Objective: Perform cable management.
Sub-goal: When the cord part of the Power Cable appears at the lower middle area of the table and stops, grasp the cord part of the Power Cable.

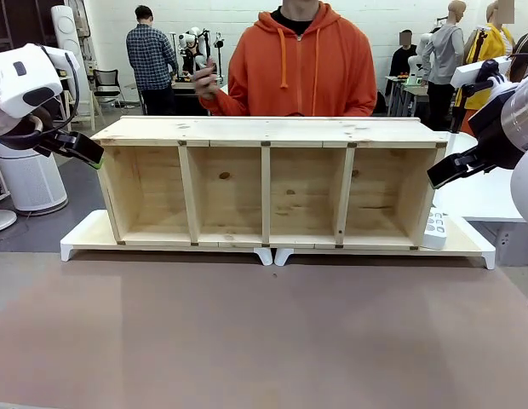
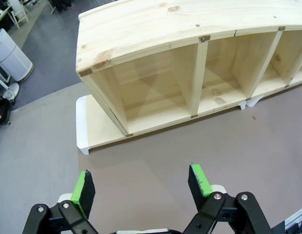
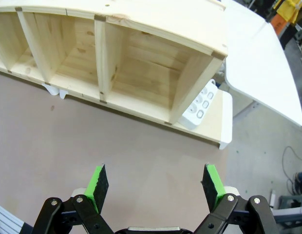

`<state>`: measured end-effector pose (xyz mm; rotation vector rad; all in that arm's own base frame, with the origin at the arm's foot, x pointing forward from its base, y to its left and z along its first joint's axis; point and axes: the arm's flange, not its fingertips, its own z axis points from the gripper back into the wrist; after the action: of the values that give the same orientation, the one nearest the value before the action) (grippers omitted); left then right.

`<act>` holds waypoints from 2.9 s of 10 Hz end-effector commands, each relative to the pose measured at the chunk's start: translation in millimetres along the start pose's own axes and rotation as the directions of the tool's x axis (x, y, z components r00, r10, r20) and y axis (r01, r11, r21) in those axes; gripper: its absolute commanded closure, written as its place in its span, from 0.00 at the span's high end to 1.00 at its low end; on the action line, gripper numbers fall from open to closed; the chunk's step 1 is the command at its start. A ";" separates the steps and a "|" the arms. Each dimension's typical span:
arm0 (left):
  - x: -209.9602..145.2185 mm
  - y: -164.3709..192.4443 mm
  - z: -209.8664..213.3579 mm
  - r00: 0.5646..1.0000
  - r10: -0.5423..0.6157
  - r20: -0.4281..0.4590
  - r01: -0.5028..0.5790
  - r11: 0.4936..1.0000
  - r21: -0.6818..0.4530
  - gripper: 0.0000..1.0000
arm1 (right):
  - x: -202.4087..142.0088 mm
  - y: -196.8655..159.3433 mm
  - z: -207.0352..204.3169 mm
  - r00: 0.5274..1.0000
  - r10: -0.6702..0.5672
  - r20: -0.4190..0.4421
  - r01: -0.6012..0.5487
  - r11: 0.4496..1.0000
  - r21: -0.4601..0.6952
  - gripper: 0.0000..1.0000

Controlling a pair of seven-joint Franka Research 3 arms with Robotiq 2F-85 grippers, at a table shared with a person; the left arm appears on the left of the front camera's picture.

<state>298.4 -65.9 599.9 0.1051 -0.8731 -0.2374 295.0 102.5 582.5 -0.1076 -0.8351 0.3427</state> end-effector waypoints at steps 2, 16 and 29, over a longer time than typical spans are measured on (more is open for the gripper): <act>0.6 -1.2 -2.0 1.000 -0.002 0.001 0.002 1.000 0.001 1.00 | 0.1 0.8 0.0 1.000 0.003 0.000 -0.003 1.000 -0.001 1.00; 0.6 -1.2 -2.0 1.000 -0.002 0.001 0.002 1.000 0.001 1.00 | 0.1 0.8 0.0 1.000 0.003 0.000 -0.003 1.000 -0.001 1.00; 0.6 -1.2 -2.0 1.000 -0.002 0.001 0.002 1.000 0.001 1.00 | 0.1 0.8 0.0 1.000 0.003 0.000 -0.003 1.000 -0.001 1.00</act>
<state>298.4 -65.9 599.9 0.1051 -0.8731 -0.2374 295.0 102.5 582.5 -0.1076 -0.8351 0.3427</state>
